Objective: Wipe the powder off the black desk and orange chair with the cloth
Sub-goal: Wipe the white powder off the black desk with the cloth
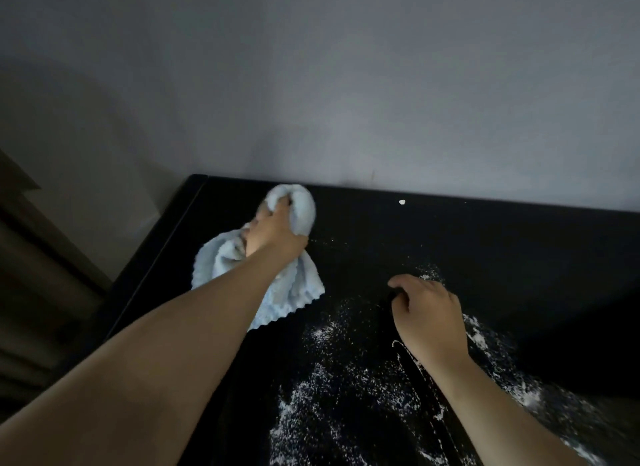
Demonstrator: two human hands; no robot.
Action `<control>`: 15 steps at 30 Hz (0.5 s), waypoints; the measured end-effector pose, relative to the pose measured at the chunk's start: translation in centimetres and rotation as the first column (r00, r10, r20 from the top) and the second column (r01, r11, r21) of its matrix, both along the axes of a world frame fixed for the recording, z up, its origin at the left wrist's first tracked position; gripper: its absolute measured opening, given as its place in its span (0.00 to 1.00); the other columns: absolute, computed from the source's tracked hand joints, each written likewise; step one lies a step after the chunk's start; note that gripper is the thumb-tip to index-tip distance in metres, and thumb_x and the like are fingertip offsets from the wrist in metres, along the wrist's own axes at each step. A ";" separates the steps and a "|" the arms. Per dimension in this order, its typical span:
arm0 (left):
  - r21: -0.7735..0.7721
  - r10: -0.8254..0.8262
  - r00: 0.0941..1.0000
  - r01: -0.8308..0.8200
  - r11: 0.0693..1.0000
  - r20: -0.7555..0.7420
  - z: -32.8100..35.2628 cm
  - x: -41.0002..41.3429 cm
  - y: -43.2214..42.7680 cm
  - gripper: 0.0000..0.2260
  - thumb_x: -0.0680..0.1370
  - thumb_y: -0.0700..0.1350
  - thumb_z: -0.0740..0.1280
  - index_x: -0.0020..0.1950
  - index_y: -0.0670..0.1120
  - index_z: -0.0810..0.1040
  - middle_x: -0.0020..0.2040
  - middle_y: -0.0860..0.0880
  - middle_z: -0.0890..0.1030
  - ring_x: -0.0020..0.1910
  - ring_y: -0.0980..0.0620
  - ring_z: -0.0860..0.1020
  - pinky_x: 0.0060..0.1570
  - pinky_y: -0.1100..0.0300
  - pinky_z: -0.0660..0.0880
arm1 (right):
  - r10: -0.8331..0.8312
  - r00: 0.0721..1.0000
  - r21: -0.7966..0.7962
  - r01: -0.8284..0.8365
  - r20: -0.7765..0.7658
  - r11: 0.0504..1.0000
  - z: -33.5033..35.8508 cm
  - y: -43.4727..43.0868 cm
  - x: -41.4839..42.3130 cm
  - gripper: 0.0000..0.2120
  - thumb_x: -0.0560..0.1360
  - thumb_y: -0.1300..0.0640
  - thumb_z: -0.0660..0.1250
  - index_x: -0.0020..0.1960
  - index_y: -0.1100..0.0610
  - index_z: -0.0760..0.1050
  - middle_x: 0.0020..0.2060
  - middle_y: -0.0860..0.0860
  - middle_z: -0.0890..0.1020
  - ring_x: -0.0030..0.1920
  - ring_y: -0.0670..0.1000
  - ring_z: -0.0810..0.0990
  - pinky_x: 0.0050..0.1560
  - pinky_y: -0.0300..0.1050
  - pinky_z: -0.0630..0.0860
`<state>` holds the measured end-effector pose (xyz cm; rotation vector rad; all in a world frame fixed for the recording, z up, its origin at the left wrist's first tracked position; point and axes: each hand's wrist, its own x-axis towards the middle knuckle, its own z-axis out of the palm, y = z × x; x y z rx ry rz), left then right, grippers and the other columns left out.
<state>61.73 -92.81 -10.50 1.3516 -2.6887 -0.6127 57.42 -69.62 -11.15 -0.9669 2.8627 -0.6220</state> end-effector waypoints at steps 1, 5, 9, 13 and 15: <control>-0.006 -0.143 0.990 0.143 0.990 -0.004 0.0 -0.3 1.0 0.35 0.73 0.50 0.68 0.75 0.56 0.53 0.73 0.44 0.59 0.67 0.39 0.66 0.65 0.45 0.66 | -0.003 1.000 0.000 0.003 0.005 1.000 0.0 0.2 -0.2 0.16 0.78 0.60 0.58 0.62 0.50 0.75 0.59 0.46 0.79 0.62 0.49 0.73 0.65 0.47 0.64; 0.079 -0.526 0.833 0.544 0.836 -0.169 0.7 -0.6 3.8 0.29 0.70 0.44 0.68 0.69 0.60 0.65 0.61 0.48 0.75 0.57 0.47 0.76 0.54 0.51 0.75 | 0.001 1.000 -0.008 -0.001 0.012 1.000 0.3 0.8 -0.5 0.15 0.77 0.60 0.59 0.61 0.51 0.76 0.57 0.46 0.80 0.60 0.49 0.74 0.63 0.46 0.67; -0.100 -0.276 0.932 0.259 0.961 -0.237 0.9 -2.3 1.5 0.30 0.72 0.49 0.68 0.72 0.57 0.62 0.70 0.47 0.67 0.66 0.42 0.69 0.63 0.47 0.68 | -0.035 0.999 -0.064 0.036 0.019 0.997 0.6 1.7 -1.1 0.14 0.77 0.61 0.59 0.60 0.52 0.77 0.56 0.47 0.80 0.60 0.50 0.74 0.63 0.48 0.68; -0.058 0.030 0.995 -0.024 0.998 0.094 -0.4 -3.8 1.0 0.37 0.74 0.56 0.66 0.76 0.56 0.47 0.77 0.47 0.45 0.74 0.39 0.49 0.68 0.38 0.55 | -0.070 0.997 -0.076 0.072 0.031 0.994 0.5 2.6 -1.9 0.14 0.77 0.60 0.59 0.60 0.53 0.77 0.57 0.47 0.80 0.61 0.50 0.74 0.64 0.49 0.68; -0.067 -0.075 0.989 0.084 0.994 0.130 -0.7 -4.6 1.9 0.36 0.74 0.55 0.66 0.76 0.56 0.48 0.77 0.45 0.47 0.73 0.38 0.53 0.67 0.39 0.58 | -0.078 0.996 -0.094 0.081 0.037 0.992 0.4 2.8 -2.2 0.15 0.77 0.61 0.59 0.61 0.53 0.77 0.57 0.48 0.81 0.61 0.51 0.74 0.64 0.50 0.68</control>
